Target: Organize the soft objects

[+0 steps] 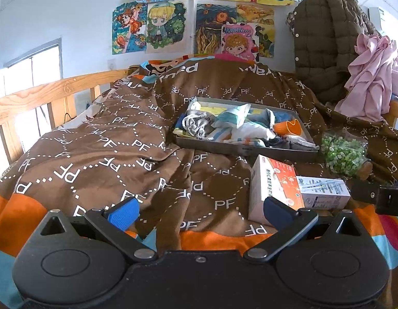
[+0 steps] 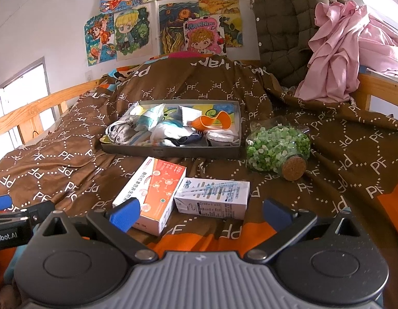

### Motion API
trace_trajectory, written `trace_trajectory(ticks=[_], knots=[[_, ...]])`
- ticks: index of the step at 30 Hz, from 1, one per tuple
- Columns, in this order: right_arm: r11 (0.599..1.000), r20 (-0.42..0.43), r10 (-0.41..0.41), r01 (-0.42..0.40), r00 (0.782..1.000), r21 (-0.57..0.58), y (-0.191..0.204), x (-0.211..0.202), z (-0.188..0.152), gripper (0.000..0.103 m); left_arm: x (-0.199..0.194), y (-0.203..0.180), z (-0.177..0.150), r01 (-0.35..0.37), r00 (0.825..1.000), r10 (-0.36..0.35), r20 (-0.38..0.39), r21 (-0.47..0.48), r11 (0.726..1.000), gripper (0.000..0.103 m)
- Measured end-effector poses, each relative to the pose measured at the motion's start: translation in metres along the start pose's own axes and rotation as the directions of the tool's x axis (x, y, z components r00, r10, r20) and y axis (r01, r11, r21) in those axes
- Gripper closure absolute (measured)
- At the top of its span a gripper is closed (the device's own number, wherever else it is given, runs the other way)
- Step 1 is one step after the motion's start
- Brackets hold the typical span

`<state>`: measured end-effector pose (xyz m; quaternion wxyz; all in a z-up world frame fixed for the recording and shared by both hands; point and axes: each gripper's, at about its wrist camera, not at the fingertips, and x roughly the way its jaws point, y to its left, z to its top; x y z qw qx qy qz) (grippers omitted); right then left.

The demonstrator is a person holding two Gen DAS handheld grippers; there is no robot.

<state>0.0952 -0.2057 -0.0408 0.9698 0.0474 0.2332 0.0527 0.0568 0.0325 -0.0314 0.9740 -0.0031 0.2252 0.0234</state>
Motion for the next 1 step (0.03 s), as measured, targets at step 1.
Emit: trace_trajectory(ticks=[1], knots=[[1.0,0.0,0.0,0.0,1.0,0.0,0.0001,0.0,-0.0001,0.0,-0.0001,0.0,0.0,-0.001,1.0,0.001,0.0,0.0,1.0,0.001]])
